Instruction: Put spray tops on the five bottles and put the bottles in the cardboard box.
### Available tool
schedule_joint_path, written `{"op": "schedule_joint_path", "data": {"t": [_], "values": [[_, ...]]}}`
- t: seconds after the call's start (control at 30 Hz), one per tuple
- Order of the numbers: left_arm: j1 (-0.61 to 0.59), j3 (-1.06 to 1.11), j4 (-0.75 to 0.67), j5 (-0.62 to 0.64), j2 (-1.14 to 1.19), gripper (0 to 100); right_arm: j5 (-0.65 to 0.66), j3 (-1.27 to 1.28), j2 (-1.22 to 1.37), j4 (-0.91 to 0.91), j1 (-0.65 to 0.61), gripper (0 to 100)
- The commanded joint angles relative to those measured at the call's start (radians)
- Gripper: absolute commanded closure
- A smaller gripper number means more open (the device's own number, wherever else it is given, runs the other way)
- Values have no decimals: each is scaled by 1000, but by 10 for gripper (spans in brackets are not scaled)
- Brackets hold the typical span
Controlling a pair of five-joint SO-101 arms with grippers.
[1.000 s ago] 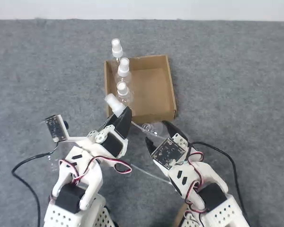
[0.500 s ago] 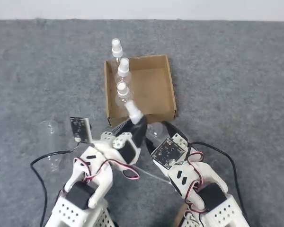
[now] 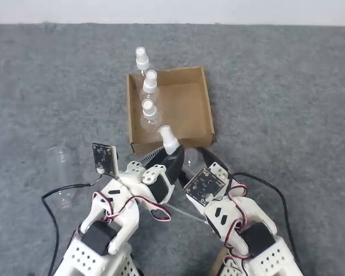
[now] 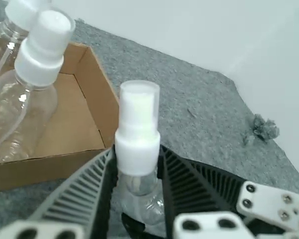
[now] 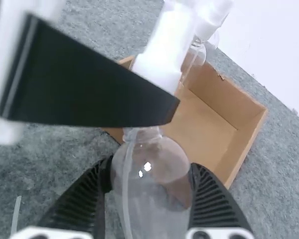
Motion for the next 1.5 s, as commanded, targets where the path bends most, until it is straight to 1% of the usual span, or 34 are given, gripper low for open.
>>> {"op": "schedule_joint_path", "data": {"t": [0.0,0.07,0.13,0.23,0.33,0.53,0.77,1.07,1.2,1.23,1.33,1.47], "values": [[-8,-10,29,-18,-23,791,-11,21,-16,-1,2,938],[-3,-42,89,-17,-23,735,-11,21,-16,1,2,938],[-2,-93,163,-15,-23,709,-11,21,-16,1,2,938],[0,-176,267,8,-23,703,-11,21,-16,1,2,939],[-5,-229,325,12,-23,703,-11,21,-16,1,2,939],[-14,-245,331,14,-23,703,-11,21,-16,1,5,939],[-143,-308,334,63,-23,703,-11,21,-16,-8,54,939],[-163,-314,331,71,-23,703,-12,20,-18,-10,54,939],[-218,-314,311,114,-23,704,-14,18,-18,-12,51,939],[-235,-314,301,118,-23,704,-18,18,-18,-12,50,939],[-273,-311,284,120,-23,705,-86,-2,-18,-12,54,939],[-281,-311,284,121,-23,705,-164,-28,-18,-10,56,939]]}}
